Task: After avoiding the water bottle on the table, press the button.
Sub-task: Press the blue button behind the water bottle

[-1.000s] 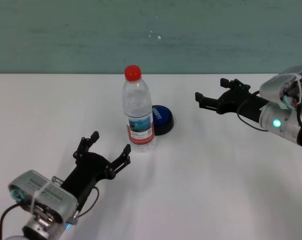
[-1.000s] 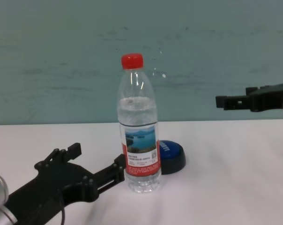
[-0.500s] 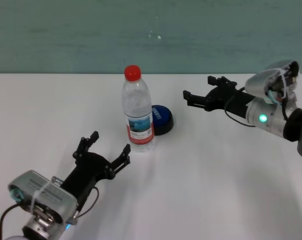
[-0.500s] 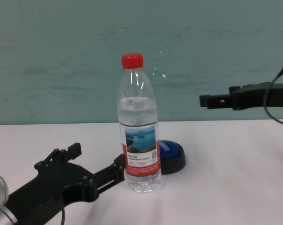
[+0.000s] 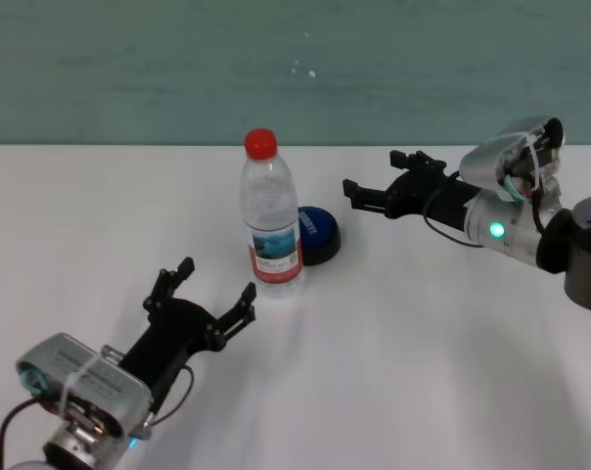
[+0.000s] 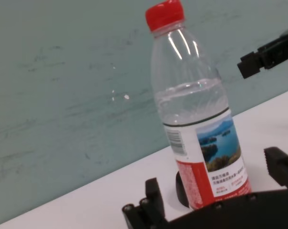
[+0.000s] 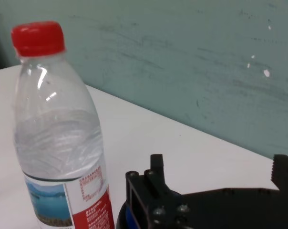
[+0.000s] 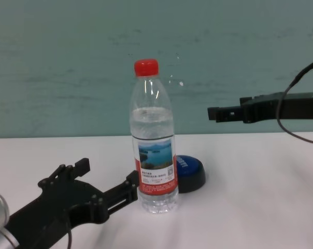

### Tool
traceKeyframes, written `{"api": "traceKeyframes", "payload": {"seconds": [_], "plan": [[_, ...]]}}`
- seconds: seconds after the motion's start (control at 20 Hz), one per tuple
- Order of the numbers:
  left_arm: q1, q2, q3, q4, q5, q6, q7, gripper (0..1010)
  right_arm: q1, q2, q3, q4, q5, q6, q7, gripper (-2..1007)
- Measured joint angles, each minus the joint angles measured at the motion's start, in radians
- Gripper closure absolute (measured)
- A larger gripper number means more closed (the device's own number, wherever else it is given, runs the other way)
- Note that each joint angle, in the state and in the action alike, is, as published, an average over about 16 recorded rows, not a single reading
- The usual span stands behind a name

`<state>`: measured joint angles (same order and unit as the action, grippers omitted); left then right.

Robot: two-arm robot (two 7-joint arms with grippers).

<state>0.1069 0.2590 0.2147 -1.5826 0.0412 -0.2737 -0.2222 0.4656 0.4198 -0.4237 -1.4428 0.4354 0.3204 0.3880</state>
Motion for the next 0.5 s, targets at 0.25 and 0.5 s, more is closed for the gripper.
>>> {"api": "traceKeyframes", "payload": {"seconds": [0.25,0.5], "plan": [[0.000,0.000,0.000,0.000,0.000,0.000,0.000,10,0.017,-0.011,-0.005,0.028,-0.005,-0.003,0.003,1],[0.000,0.000,0.000,0.000,0.000,0.000,0.000,10,0.036,-0.022,-0.009,0.065,-0.010,-0.008,0.007,1]]}}
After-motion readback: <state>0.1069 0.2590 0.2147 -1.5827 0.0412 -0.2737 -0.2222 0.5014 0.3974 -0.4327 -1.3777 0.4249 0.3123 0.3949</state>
